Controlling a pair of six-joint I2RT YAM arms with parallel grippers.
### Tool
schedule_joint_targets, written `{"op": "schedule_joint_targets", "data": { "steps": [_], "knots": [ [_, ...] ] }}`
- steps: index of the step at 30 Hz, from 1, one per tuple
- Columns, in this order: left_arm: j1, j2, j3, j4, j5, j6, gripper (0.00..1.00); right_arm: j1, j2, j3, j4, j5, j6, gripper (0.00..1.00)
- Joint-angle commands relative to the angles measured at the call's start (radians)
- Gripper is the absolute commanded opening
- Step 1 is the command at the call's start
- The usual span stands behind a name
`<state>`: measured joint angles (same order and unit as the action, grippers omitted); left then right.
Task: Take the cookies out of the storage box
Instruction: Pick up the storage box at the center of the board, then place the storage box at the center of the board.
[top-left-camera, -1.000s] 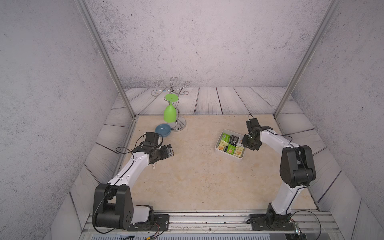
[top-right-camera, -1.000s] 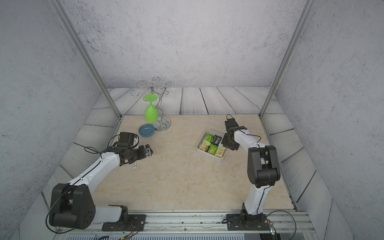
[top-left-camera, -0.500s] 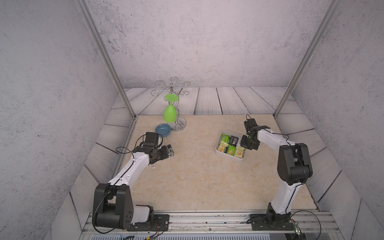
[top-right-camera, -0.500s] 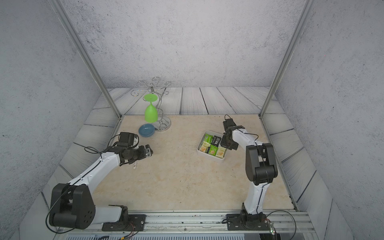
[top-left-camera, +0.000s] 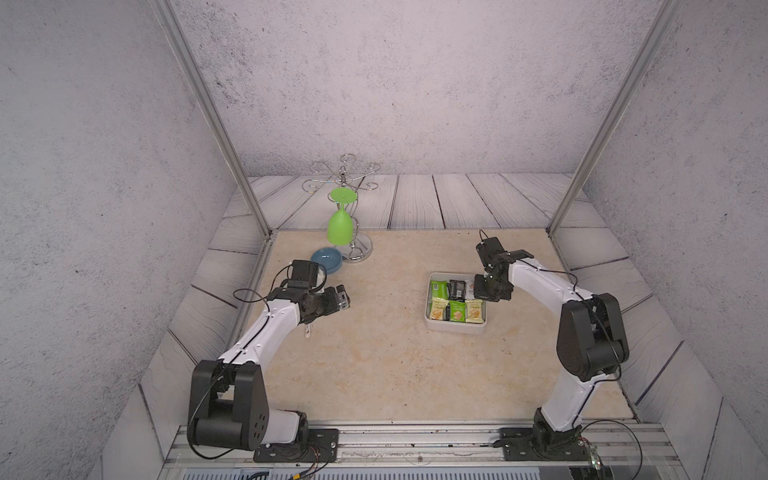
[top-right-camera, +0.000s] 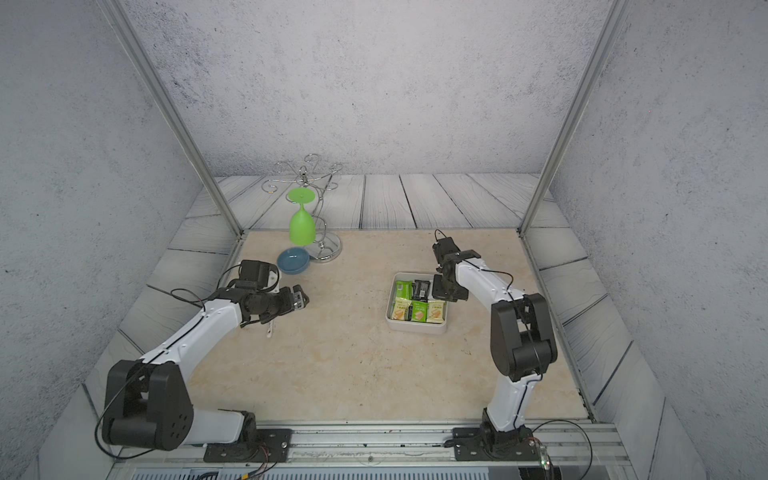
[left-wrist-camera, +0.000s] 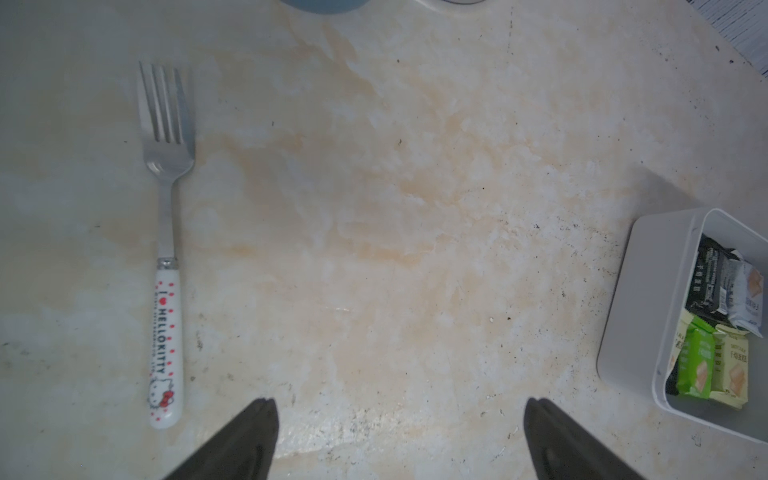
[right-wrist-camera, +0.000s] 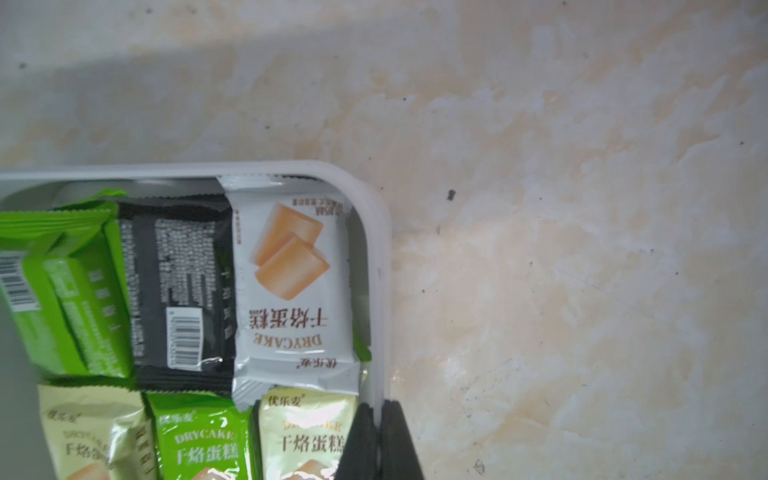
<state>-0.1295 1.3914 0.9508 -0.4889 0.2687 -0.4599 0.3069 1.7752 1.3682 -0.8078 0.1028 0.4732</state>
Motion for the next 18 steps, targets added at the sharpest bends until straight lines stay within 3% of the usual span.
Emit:
{"op": "schedule_joint_targets", "data": {
  "steps": [1, 10, 18],
  "knots": [
    [-0.017, 0.011, 0.036, -0.006, 0.033, -0.009, 0.98, 0.049, -0.092, -0.049, -0.007, -0.06, -0.037, 0.01],
    [-0.05, 0.005, 0.036, -0.026, 0.046, -0.011, 0.98, 0.163, -0.212, -0.237, 0.066, -0.08, -0.01, 0.01],
    [-0.079, -0.002, 0.028, -0.026, 0.043, -0.016, 0.98, 0.206, -0.219, -0.322, 0.124, -0.06, 0.019, 0.02]
  ]
}}
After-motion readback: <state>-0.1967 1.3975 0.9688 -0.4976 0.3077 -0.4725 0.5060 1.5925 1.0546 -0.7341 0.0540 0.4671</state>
